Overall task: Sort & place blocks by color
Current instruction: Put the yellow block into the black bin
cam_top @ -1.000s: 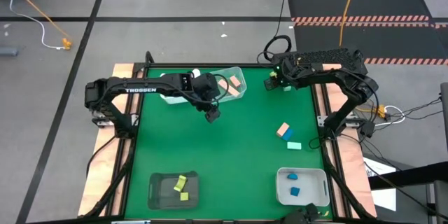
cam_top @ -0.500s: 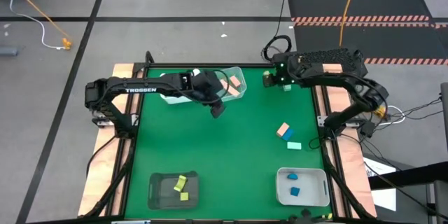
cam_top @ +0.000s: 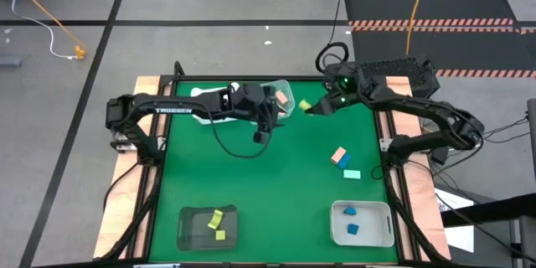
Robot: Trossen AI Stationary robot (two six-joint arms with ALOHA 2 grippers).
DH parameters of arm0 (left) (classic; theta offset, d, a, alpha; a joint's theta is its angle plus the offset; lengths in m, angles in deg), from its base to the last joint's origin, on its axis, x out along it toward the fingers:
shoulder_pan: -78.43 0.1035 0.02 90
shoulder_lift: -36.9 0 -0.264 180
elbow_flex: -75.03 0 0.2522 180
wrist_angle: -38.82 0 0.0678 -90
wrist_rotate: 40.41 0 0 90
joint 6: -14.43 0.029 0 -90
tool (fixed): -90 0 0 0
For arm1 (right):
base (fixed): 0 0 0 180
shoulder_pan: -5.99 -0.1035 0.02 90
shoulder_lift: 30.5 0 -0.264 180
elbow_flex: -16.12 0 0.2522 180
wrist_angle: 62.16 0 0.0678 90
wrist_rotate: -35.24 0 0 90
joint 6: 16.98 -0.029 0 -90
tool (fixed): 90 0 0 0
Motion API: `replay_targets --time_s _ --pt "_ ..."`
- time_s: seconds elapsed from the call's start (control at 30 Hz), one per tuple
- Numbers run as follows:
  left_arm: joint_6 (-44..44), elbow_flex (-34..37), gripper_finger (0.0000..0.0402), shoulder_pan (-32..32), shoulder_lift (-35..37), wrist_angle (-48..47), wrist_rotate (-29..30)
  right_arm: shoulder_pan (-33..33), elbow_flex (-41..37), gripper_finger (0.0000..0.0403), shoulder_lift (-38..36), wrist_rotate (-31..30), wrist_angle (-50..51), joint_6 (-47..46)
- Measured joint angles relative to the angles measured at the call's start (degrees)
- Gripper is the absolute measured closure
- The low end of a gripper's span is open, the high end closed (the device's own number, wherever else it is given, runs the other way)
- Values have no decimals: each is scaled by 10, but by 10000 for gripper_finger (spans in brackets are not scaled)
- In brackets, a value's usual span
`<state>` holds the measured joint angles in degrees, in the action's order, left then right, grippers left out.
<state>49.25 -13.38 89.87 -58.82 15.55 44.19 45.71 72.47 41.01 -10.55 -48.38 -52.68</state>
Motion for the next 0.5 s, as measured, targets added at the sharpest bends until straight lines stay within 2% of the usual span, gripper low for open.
replay_targets --time_s 0.27,0.37,0.5 --pt "87 0 204 -3 -15 73 25 -68 0 288 -7 10 -21 -67" --pt "126 0 204 -7 -15 66 25 -85 0 288 -5 10 -25 -72" --pt "134 0 204 -11 -15 65 6 -97 0 288 -5 10 -48 -91"
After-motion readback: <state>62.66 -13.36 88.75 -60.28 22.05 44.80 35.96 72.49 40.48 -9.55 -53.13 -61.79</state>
